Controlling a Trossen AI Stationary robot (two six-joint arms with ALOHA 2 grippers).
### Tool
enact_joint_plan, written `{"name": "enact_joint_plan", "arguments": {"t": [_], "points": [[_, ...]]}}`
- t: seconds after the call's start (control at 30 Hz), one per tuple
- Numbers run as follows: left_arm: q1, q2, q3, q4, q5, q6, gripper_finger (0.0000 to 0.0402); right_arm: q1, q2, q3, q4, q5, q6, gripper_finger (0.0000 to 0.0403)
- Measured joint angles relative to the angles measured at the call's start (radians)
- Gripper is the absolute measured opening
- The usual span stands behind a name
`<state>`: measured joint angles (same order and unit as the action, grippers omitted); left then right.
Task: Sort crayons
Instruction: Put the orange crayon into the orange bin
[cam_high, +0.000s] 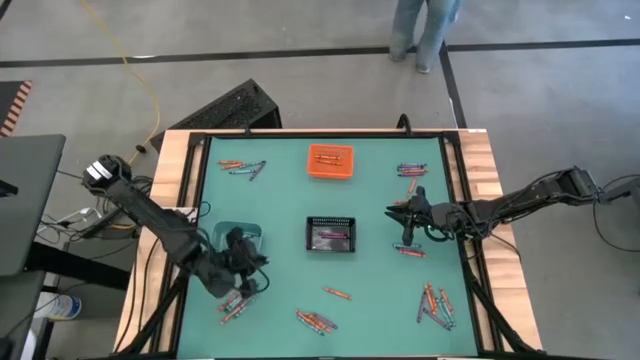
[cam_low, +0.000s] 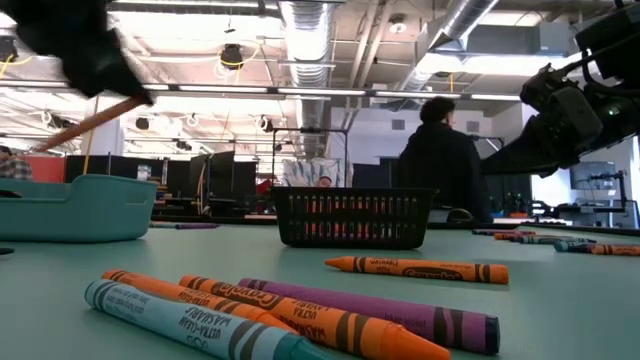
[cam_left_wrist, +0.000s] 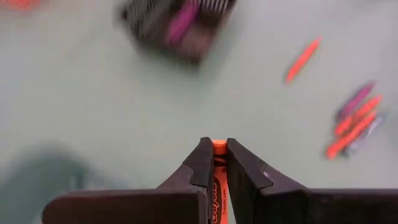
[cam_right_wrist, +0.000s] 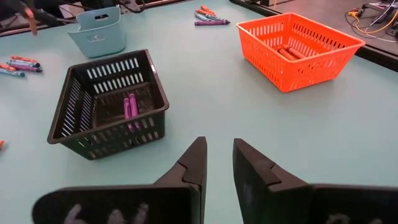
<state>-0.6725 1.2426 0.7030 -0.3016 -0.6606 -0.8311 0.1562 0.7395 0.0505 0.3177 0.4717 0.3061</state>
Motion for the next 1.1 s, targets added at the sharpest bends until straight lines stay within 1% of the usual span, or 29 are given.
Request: {"name": "enact_joint_plan", "arguments": {"t": [0.1,0.17,0.23,0.33,0.4,0.47,0.53,0.63,0.7,0.77,0.87,0.97,1.1], "points": [[0.098,-0.028,0.0,0.081,-0.025,0.202,0.0014,0.0,0.0,0.0,0.008,0.0,0.0,0.0074],[0.198,-0.027,0.001,0.127,-0.003,0.314,0.0014,0.0,0.0,0.0,0.011,0.0,0.0,0.0074],[0.323,-0.009,0.001,0.201,0.079,0.421,0.0014,0.0,0.0,0.0,0.012,0.0,0.0,0.0074],[0.521,0.04,0.001,0.32,0.245,0.568,0.0013,0.0,0.0,0.0,0.012,0.0,0.0,0.0074],[0.65,0.073,0.001,0.446,0.354,0.661,0.0013,0.0,0.0,0.0,0.009,0.0,0.0,0.0074],[0.765,0.103,0.004,0.56,0.454,0.729,0.0013,0.0,0.0,0.0,0.007,0.0,0.0,0.0074],[0.868,0.142,0.04,0.621,0.56,0.783,0.0013,-0.001,0.0,0.0,0.002,0.0,-0.001,0.0074],[0.983,0.214,0.143,0.614,0.656,0.83,0.0013,-0.002,0.0,0.0,-0.002,0.0,-0.002,0.0074],[1.035,0.268,0.223,0.566,0.705,0.859,0.0013,-0.002,0.0,0.0,-0.004,0.001,-0.003,0.0074],[1.072,0.336,0.315,0.504,0.728,0.898,0.0013,-0.007,0.0,0.0,-0.009,0.001,-0.019,0.0074],[1.104,0.44,0.448,0.375,0.733,0.959,0.0013,-0.009,0.0,0.0,-0.019,0.004,-0.071,0.0074],[1.117,0.544,0.574,0.243,0.73,1.06,0.0013,-0.008,0.0,0.0,-0.022,0.002,-0.098,0.0074],[1.122,0.671,0.747,0.119,0.691,1.176,0.0013,-0.008,0.0,0.0,-0.02,0.002,-0.098,0.0074]]}}
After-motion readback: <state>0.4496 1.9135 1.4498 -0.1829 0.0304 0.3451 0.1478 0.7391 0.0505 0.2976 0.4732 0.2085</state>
